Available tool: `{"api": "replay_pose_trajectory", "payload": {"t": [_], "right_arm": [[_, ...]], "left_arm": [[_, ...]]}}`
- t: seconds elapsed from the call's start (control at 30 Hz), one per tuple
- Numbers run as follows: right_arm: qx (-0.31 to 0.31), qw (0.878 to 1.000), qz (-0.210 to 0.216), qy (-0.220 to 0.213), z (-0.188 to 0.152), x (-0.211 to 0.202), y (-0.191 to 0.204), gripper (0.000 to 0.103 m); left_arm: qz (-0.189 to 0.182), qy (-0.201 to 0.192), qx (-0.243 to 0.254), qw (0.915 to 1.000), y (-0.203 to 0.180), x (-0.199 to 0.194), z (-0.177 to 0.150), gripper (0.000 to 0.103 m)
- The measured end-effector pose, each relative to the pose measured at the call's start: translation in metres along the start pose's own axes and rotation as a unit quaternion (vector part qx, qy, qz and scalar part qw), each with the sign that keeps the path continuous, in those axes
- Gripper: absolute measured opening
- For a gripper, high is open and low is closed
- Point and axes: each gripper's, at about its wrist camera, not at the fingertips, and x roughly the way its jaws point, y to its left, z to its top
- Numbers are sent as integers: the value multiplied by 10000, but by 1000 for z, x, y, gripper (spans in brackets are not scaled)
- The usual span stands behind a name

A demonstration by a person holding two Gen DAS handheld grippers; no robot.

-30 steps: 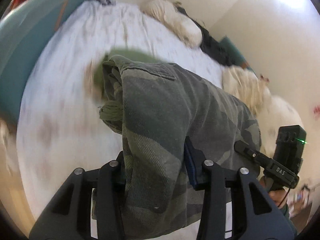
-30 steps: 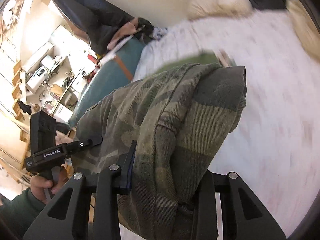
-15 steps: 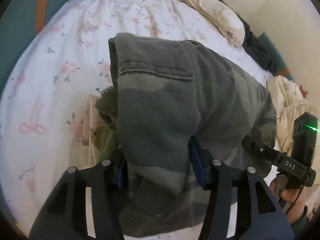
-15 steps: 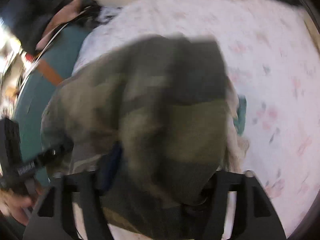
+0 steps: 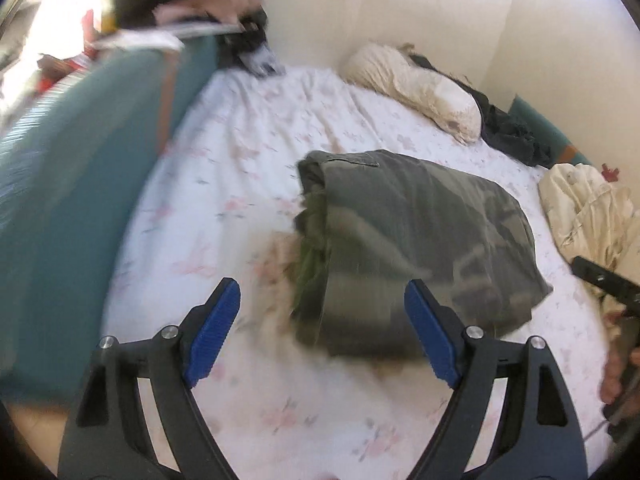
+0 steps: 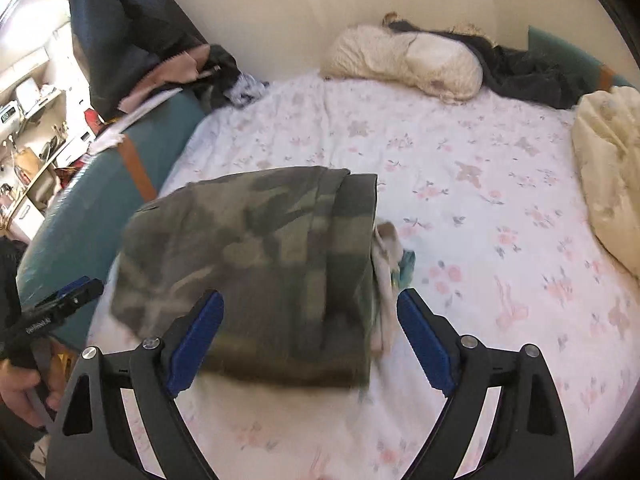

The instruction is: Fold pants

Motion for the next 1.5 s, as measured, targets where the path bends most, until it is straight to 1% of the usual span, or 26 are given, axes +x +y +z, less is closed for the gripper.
{"api": "replay_pose_trajectory", "payload": {"t": [0.03,0.07,0.13,0.17,0.23,0.27,0.33,0.37,0.43,0.5,0.57,0.67,0.73,0.77,0.83,0.9,0.93,1.03,1.13,1.2,1.23,1.27,1.3,1.37,1.43,1.5], "right_arm": [[-17,9999,-94,-143,-12,-18,7,91],[-82,9993,-144,-324,-25,-39,14,92],[-258,9982,-188,-514,-40,-61,32,96],[-363,9973,-261,-581,-52,-79,42,101],[-550,9948,-322,-793,-78,-119,59,103],[-628,9934,-323,-899,-93,-140,66,103],[-696,9915,-385,-1031,-118,-174,75,103],[-678,9914,-326,-1070,-130,-192,76,103],[-631,9910,-302,-1142,-153,-223,79,103],[-552,9904,-338,-1221,-175,-251,82,103],[-570,9888,-358,-1330,-199,-280,87,103],[-648,9856,-487,-1481,-231,-310,96,103],[-626,9831,-601,-1609,-249,-324,100,103],[-649,9814,-599,-1707,-258,-331,104,103],[-717,9793,-586,-1798,-274,-339,111,103],[-760,9785,-590,-1827,-288,-344,116,103],[-740,9776,-604,-1877,-297,-346,117,103],[-597,9765,-659,-1963,-315,-348,116,103],[-454,9748,-673,-2080,-337,-349,114,103],[-434,9752,-673,-2064,-349,-346,112,103],[-448,9757,-632,-2048,-354,-344,111,103],[-463,9760,-656,-2026,-358,-341,111,103],[-456,9761,-700,-2006,-360,-338,110,103],[-435,9765,-776,-1963,-363,-331,109,103],[-402,9768,-787,-1949,-364,-327,108,103],[-426,9748,-901,-1995,-366,-325,110,103]], "left_arm": [[114,-127,-23,9999,-1,-9,-5,82],[205,-295,-23,9994,-6,-30,-17,82],[219,-525,-77,9984,-14,-61,-34,82],[152,-612,-128,9979,-21,-84,-44,83],[-50,-689,-90,9976,-33,-116,-59,87],[-152,-717,-23,9973,-43,-139,-69,89],[-166,-799,85,9966,-56,-173,-85,100],[-138,-910,194,9956,-64,-196,-98,103],[-112,-1108,408,9929,-73,-226,-119,103],[-48,-1220,491,9913,-78,-256,-146,103],[-5,-1191,449,9919,-79,-277,-165,103],[122,-1251,248,9918,-77,-306,-187,103],[197,-1383,153,9901,-77,-322,-199,103],[275,-1471,209,9885,-79,-330,-205,103],[473,-1651,398,9843,-82,-343,-216,103],[547,-1623,443,9842,-82,-350,-226,103],[549,-1572,417,9852,-80,-351,-231,103],[368,-1358,374,9893,-72,-356,-254,103],[360,-1430,409,9882,-69,-357,-274,103],[372,-1651,613,9837,-71,-350,-289,103],[396,-1639,629,9837,-73,-345,-292,103],[385,-1446,557,9872,-73,-335,-293,103],[269,-1298,493,9899,-73,-329,-293,103],[183,-1314,548,9896,-78,-327,-294,103],[304,-1370,707,9876,-84,-329,-296,103],[206,-1398,663,9877,-85,-332,-297,103]]}}
